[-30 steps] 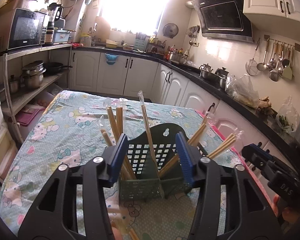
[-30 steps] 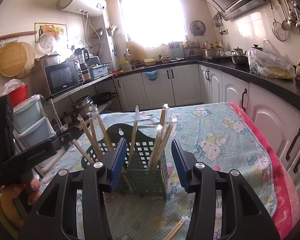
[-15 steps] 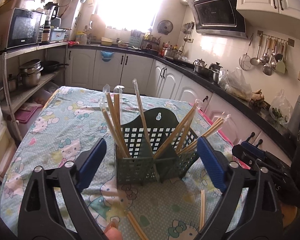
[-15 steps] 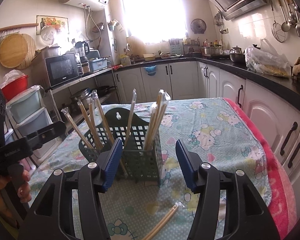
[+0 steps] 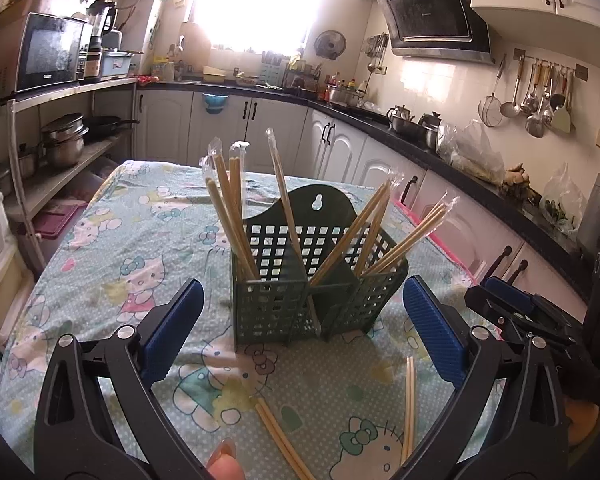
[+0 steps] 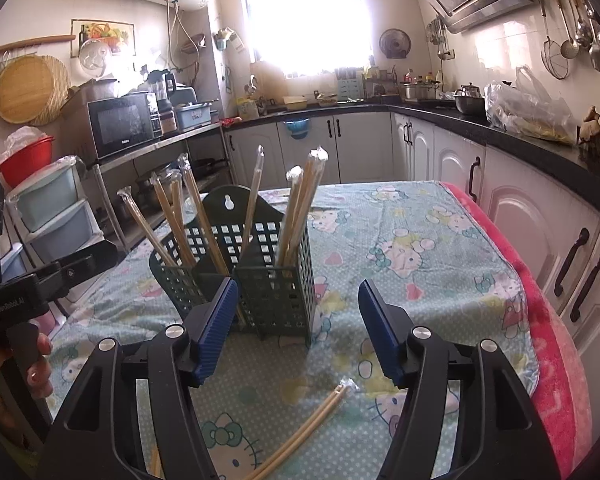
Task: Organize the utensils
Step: 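Withdraw both open tools from the basket down to the loose chopsticks, then close the left tool on a loose chopstick while the right tool grasps another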
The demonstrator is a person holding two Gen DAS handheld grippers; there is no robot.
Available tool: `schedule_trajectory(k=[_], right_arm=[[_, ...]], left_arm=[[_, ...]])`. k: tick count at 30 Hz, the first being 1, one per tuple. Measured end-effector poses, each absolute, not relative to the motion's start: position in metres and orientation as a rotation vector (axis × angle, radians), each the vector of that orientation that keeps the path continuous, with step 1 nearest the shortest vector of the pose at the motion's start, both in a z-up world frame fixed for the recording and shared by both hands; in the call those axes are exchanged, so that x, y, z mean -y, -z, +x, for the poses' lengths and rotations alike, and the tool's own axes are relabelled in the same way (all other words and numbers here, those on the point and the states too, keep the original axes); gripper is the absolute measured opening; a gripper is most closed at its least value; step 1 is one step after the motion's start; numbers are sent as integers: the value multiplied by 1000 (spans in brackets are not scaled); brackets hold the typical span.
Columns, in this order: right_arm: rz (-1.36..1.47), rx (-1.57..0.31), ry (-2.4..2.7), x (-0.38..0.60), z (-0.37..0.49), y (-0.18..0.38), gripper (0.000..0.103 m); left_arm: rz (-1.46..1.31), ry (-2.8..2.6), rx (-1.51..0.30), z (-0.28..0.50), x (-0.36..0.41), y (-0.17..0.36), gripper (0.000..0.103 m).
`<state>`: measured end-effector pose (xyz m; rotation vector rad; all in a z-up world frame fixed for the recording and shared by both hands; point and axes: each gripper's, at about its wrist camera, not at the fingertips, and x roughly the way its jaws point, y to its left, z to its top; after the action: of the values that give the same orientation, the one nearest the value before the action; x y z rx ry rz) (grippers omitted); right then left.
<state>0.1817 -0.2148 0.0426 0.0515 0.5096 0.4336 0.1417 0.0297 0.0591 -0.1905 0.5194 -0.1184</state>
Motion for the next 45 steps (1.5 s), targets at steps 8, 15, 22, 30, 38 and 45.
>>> schedule_trajectory(k=[8,15,22,30,38,45], right_arm=[[27,-537,-445,212,178,-31,61],[8,-570,-453,209,177,-20,61],[-3,-617,-459,207,177,-5,61],[-11,-675,-467,208,177,12,61],[0,-736,-460,216,182,28,61],[17,-785,-461,219,188,42,61]], left_arm=[[-189,117,-549,139,-29,-47,92],[-199,118,-592,140,-30,-33,92],[-207,114,-644,143,-30,-16,92],[-220,128,-710,146,-31,4,92],[-257,149,-790,152,-33,26,92],[-310,170,-861,155,-38,47,92]])
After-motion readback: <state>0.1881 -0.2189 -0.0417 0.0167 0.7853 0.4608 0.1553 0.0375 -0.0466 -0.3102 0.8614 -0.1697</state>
